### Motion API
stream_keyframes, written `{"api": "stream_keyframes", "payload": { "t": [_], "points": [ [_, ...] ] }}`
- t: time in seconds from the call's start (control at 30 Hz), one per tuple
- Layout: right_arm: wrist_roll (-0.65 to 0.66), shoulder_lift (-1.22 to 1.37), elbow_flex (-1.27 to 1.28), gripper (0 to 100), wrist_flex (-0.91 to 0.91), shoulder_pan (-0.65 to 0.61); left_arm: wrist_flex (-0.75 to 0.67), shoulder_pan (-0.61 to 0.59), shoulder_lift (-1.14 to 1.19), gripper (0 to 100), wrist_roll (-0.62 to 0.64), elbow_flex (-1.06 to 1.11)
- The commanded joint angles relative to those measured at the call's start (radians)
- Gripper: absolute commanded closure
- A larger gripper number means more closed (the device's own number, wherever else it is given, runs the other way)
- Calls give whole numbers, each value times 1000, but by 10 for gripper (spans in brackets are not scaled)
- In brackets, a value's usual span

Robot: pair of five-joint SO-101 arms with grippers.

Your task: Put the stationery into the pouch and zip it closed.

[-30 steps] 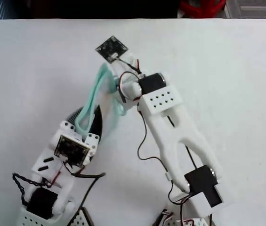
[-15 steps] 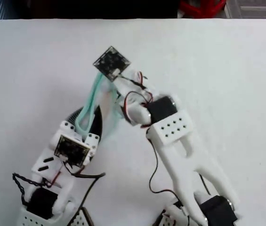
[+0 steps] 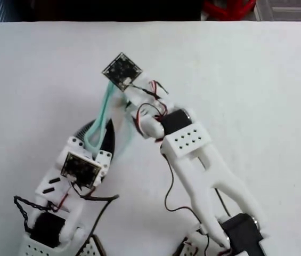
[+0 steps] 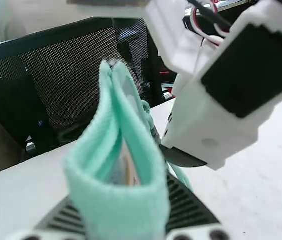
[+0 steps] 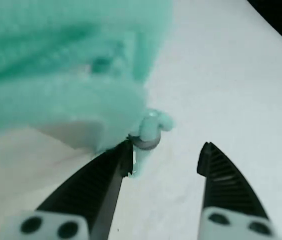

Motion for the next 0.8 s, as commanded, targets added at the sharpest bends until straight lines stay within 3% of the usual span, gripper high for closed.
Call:
{"api": "stream_keyframes", "payload": {
  "t": [0.0, 0.23, 0.4, 0.5, 0.77],
  "points": [
    [3, 7, -5, 783, -42, 41, -3, -18, 2, 962, -8, 44],
    [8, 13, -6, 781, -22, -4, -3, -18, 2, 962, -8, 44],
    [23, -59, -5, 654, 28, -51, -3, -18, 2, 962, -8, 44],
    [118, -76, -3, 622, 67, -110, -3, -18, 2, 962, -8, 44],
    [127, -12, 52, 622, -128, -64, -3, -18, 2, 962, -8, 44]
  ]
}}
